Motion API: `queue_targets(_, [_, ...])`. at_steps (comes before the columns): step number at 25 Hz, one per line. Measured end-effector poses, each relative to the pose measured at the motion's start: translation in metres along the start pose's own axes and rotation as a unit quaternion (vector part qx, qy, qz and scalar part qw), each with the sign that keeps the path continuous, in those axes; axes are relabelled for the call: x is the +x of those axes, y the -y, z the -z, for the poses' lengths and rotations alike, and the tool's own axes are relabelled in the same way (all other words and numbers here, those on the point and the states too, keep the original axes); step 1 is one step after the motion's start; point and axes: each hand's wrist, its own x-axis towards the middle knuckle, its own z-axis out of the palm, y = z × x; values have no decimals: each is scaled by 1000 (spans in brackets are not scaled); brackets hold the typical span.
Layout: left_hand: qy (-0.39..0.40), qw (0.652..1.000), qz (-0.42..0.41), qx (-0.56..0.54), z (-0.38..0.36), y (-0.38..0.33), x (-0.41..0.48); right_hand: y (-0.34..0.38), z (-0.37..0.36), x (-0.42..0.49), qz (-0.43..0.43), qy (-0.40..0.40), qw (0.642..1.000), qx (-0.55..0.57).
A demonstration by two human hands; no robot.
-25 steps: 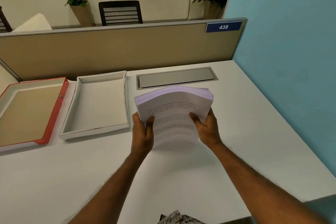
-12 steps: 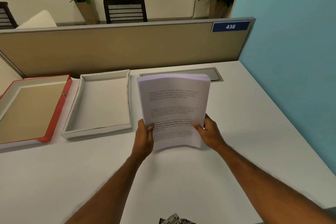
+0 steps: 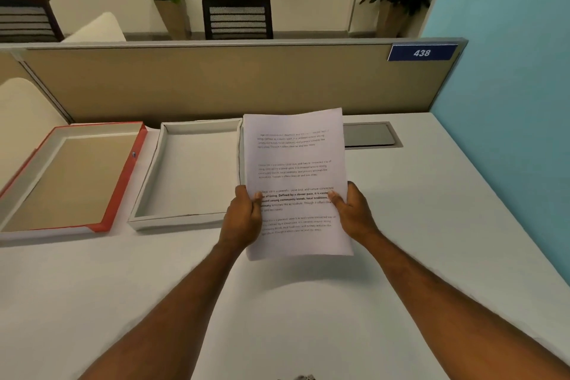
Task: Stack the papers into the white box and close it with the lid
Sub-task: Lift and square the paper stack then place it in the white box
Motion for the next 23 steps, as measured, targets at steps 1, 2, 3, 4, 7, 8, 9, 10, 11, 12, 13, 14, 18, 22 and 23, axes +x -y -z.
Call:
queue_targets(1, [-6,1000,5,5,2,3,0,0,-5,0,0,-2,1000,-14])
queue_targets(2, [-12,1000,12,9,5,7,-1,0,-11,0,-1,-5,1000,-23])
queue_targets(3, [-17,1000,22,7,7,11,-3,-1,-18,-1,-4,-6,1000,-29])
queue_targets(4, [-19,999,32,1,10,16,-4,-1,-25,-2,-8,-8,999,-34])
queue_targets(7, [-13,998,60,-5,20,36,-5,-1,-47,-5,-23,-2,999,-40])
queue_targets(8, [-10,998,68,-4,26,44,-5,-2,-56,-6,-27,3,999,-39])
queue_targets(9, [-10,997,74,-1,31,52,-5,-2,-65,-7,-32,6,999,-36])
queue_targets(10, [-13,997,79,6,37,58,-4,-2,-74,-8,-35,9,999,-34])
queue_targets(11, [-16,996,82,16,44,65,-3,0,-83,-7,-38,13,999,-34])
queue_targets(12, [-18,996,82,28,51,70,-1,2,-92,-6,-41,17,998,-33])
queue_targets(13, [-17,996,80,42,59,75,3,7,-102,-3,-42,21,998,-34])
queue_targets(14, [-13,995,79,54,67,78,8,12,-111,1,-43,22,998,-37])
queue_targets(18, [-22,994,76,81,98,90,40,40,-143,26,-42,34,997,-46])
queue_targets(22, [-36,994,68,74,130,107,81,75,-175,60,-34,39,997,-57])
queue_targets(23, [-45,993,69,84,136,113,92,83,-185,69,-33,42,997,-61])
